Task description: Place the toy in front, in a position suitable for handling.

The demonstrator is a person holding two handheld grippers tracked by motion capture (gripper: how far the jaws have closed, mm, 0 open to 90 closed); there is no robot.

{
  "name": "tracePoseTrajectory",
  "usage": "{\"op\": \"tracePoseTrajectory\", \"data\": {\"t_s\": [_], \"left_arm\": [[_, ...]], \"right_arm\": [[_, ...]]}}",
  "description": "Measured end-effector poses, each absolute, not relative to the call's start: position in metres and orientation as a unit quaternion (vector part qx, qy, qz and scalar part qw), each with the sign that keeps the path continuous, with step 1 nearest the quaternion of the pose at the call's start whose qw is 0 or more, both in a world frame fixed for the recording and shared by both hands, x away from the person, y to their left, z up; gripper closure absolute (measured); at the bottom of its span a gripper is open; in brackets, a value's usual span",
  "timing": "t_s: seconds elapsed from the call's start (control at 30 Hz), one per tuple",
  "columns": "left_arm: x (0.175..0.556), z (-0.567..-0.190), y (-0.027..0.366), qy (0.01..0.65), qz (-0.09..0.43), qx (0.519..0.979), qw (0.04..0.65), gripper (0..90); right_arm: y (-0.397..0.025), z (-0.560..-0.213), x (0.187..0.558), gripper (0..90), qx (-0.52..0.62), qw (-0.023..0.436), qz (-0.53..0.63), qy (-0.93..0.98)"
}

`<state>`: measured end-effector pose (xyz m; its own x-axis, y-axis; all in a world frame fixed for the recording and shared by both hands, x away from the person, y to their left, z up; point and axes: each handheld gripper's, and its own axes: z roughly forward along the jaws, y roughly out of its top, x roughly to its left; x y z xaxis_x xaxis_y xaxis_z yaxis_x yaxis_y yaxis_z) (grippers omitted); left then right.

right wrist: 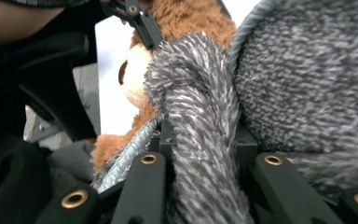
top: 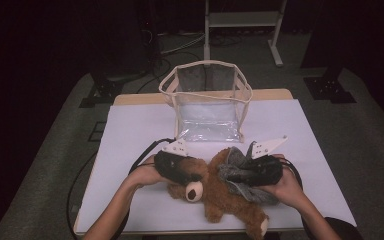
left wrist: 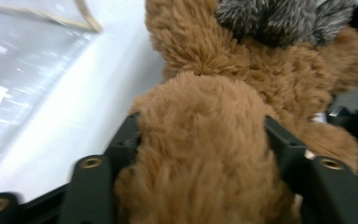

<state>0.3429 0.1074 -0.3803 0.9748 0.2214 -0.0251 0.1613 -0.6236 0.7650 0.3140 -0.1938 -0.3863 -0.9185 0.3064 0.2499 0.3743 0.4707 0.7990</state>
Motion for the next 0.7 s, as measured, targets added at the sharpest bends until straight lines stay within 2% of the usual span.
{"op": "tracePoseTrajectory", "data": {"t_s": [0.1, 0.37, 0.53, 0.7], "left_arm": [[0.346, -0.374, 0.106, 0.099, 0.061, 0.900, 0.419, 45.8], [0.361, -0.356, 0.111, 0.098, 0.121, 0.891, 0.426, 46.0], [0.359, -0.356, 0.123, 0.101, 0.123, 0.887, 0.434, 45.1], [0.342, -0.373, 0.138, 0.109, 0.104, 0.885, 0.441, 38.5]], "right_arm": [[-0.197, -0.380, 0.324, 72.3, -0.209, 0.032, -0.479, -0.852], [-0.205, -0.357, 0.358, 72.4, -0.221, 0.009, -0.474, -0.852], [-0.204, -0.356, 0.379, 72.4, -0.229, 0.016, -0.467, -0.854], [-0.188, -0.379, 0.368, 72.4, -0.208, 0.052, -0.460, -0.862]]}}
